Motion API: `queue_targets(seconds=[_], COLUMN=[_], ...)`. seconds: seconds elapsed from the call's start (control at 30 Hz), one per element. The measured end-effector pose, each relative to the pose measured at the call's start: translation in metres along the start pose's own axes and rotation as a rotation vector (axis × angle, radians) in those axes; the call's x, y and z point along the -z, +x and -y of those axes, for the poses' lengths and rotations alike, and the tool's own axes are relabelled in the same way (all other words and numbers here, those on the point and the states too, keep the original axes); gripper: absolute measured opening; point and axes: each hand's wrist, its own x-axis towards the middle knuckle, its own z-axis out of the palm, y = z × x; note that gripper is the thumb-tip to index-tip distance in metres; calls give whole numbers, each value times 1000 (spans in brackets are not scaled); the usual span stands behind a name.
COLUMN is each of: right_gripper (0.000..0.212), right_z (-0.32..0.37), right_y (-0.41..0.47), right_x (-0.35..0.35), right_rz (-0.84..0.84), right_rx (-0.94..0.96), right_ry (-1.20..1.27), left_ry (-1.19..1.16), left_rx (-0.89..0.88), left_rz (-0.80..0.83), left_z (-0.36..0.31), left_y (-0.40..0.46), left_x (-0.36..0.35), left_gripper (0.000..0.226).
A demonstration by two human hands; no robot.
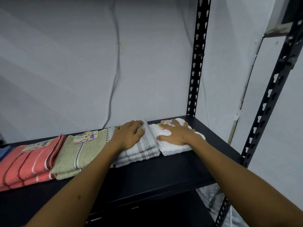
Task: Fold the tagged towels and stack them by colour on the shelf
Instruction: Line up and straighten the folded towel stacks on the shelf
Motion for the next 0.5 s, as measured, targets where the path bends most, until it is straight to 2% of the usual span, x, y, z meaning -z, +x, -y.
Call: queue_targets(seconds=[0.17,0.27,0.33,0.4,0.5], right_gripper=[78,71,69,70,69], right_z=[12,11,4,-1,-1], right_y=[-5,-9,-11,-12,-10], right_x=[0,4,2,-4,-12], right_rz=[-57,-171,-120,-47,-51], right_rx=[-60,82,168,166,147], right_ry=[-77,-125,-141,-147,-144], left_ry=[74,89,107,136,204], left_rx=[-3,3,3,24,53], left_rz=[13,35,60,139,254], left_z=[-2,-4,-4,-6,-10], left_y=[-3,-4,-3,-2,-3], left_x=[0,0,1,3,4], left_gripper=[63,70,73,80,74])
